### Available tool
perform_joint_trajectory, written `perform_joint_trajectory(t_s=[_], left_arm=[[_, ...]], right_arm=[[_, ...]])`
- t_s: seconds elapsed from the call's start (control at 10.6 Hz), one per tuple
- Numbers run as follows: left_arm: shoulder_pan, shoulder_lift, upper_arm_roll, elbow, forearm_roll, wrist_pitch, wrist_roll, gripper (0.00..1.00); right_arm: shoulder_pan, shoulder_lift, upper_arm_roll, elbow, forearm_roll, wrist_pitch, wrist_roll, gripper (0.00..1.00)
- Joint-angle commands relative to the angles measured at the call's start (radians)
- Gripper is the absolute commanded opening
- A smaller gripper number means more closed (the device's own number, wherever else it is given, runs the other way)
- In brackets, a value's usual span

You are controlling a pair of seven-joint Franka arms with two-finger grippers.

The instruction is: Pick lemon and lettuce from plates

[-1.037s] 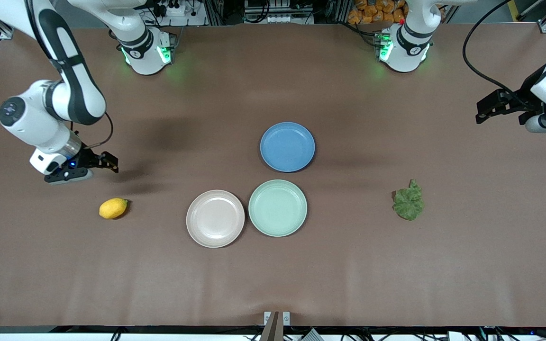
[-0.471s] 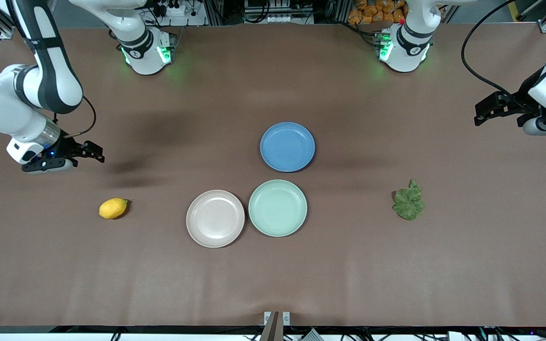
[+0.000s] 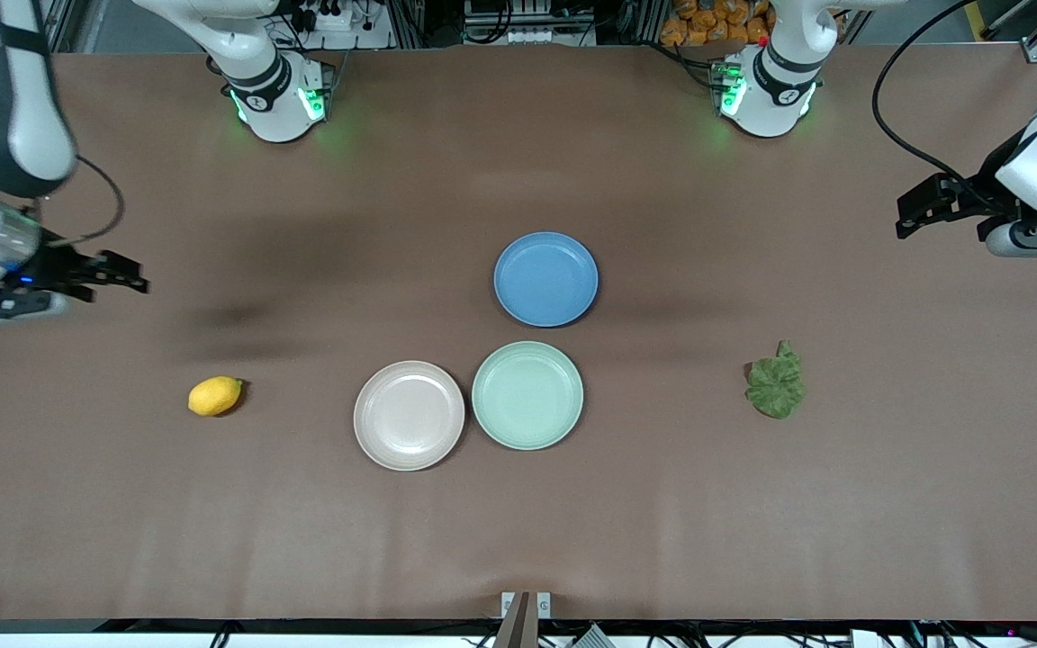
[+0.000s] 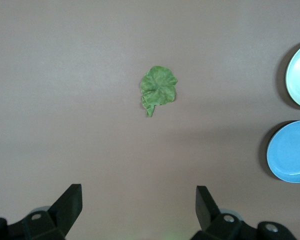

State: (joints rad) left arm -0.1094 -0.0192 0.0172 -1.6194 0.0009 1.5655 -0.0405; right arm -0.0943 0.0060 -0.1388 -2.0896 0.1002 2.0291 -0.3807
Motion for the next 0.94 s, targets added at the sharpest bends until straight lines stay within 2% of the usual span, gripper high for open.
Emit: perform_joint_trajectory(t_s=[0.0, 0.28, 0.47, 0.85], left_arm=[[-0.001, -0.008, 0.001, -0.004, -0.013, -0.004, 0.014, 1.0], [-0.001, -0.008, 0.001, -0.004, -0.013, -0.004, 0.016, 1.0], [-0.001, -0.008, 0.001, -0.004, -0.013, -0.004, 0.016, 1.0], [-0.001, -0.007, 0.001, -0.004, -0.013, -0.004, 0.018, 1.0]], right_arm=[[-0.005, 0.0, 0.013, 0.114, -0.063, -0.122, 0.114, 1.0], [-0.008, -0.015, 0.01, 0.216, -0.053, -0.208, 0.12, 1.0], [-0.004, -0.011, 0.014, 0.336, -0.051, -0.346, 0.201, 1.0], [0.001, -0.04, 0.034, 0.381, -0.05, -0.362, 0.247, 1.0]])
